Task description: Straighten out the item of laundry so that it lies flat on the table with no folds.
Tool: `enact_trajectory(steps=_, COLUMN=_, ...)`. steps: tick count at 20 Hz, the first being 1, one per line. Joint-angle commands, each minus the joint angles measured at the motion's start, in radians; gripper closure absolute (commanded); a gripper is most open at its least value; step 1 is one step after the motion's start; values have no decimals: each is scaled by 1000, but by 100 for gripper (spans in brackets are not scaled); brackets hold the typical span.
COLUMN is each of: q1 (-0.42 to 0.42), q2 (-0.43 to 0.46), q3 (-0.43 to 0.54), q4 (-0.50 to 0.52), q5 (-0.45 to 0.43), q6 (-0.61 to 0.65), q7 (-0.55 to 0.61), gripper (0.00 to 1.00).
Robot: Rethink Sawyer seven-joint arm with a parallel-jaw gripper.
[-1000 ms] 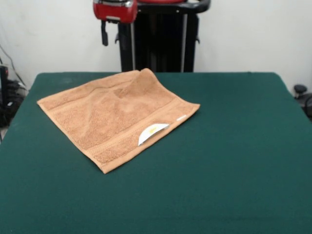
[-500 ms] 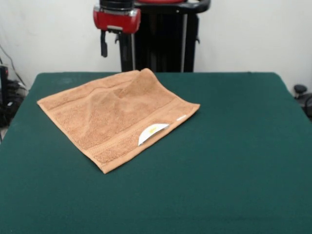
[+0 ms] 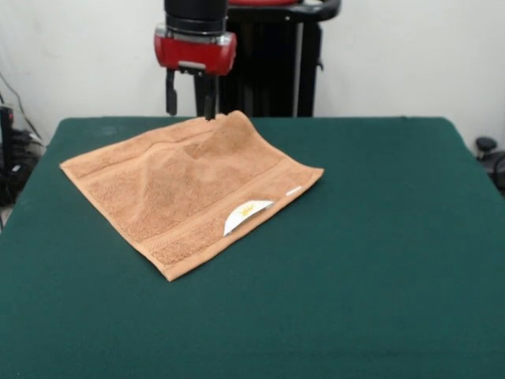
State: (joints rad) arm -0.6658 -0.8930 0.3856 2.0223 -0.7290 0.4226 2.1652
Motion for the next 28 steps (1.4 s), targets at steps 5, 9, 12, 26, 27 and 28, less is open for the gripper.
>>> enact_trajectory(steps=5, q1=140, q2=134, q3=28, q4=-165, q5=30, q6=87, q7=2, gripper=0)
enact_trajectory(steps=9, q1=181, q2=157, q3=-11, q4=-172, q5=15, q6=51, q7=44, gripper=0)
enact_trajectory(steps=12, q1=207, q2=178, q3=-40, q4=-181, q5=5, q6=28, q7=63, gripper=0)
enact_trajectory(steps=26, q1=338, q2=315, q3=-142, q4=-287, q5=13, q6=-45, q7=137, gripper=0)
enact_trajectory(steps=27, q1=340, q2=324, q3=-141, q4=-293, q5=21, q6=-46, q7=135, gripper=0)
enact_trajectory(steps=28, q1=336, q2=328, q3=-138, q4=-297, q5=28, q6=-45, q7=125, gripper=0)
